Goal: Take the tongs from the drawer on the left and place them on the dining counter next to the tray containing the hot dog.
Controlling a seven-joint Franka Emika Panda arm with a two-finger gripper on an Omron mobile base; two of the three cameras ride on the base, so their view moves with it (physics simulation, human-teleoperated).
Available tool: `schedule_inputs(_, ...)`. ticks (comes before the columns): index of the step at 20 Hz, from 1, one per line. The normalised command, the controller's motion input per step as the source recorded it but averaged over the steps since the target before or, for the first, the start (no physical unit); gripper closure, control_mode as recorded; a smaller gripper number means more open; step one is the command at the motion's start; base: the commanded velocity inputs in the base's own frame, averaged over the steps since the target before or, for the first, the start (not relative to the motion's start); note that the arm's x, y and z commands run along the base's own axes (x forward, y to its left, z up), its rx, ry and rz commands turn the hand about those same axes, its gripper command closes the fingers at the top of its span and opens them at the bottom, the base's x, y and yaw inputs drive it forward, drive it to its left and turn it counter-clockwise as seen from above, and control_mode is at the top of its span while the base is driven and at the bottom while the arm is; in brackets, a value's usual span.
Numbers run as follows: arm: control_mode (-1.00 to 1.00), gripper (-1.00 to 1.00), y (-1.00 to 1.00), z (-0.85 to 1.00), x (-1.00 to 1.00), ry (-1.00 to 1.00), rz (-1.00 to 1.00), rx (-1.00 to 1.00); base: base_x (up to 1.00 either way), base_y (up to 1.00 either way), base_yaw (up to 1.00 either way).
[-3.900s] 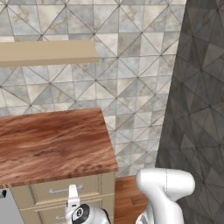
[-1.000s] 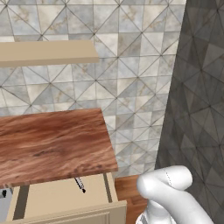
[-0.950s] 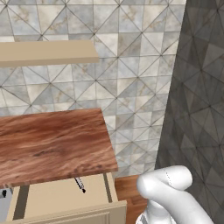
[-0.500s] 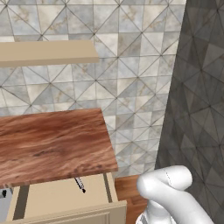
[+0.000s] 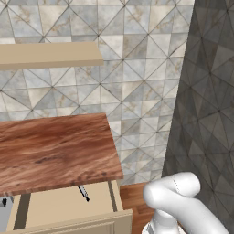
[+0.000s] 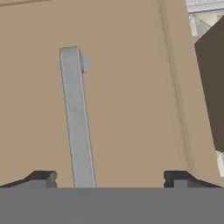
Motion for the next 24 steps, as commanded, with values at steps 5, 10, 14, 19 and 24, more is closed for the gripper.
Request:
schedule_inputs(5, -1.0, -1.0, 0.0, 0.62, -0.16, 0.03, 0.0, 0.07, 0.0, 0.0, 0.0)
schedule_inputs(10, -1.0, -1.0, 0.0, 0.65, -0.02, 0.05, 0.0, 0.08, 0.0, 0.0, 0.0)
schedule_inputs(14, -1.0, -1.0, 0.0, 0.48, 0.0, 0.05, 0.0, 0.11, 0.0, 0.0, 0.0)
schedule_inputs(19, -1.0, -1.0, -0.02, 0.32, -0.02, 0.05, 0.0, 0.12, 0.0, 0.0, 0.0)
schedule_inputs(24, -1.0, -1.0, -0.01, 0.34, -0.07, 0.07, 0.0, 0.1, 0.0, 0.0, 0.0)
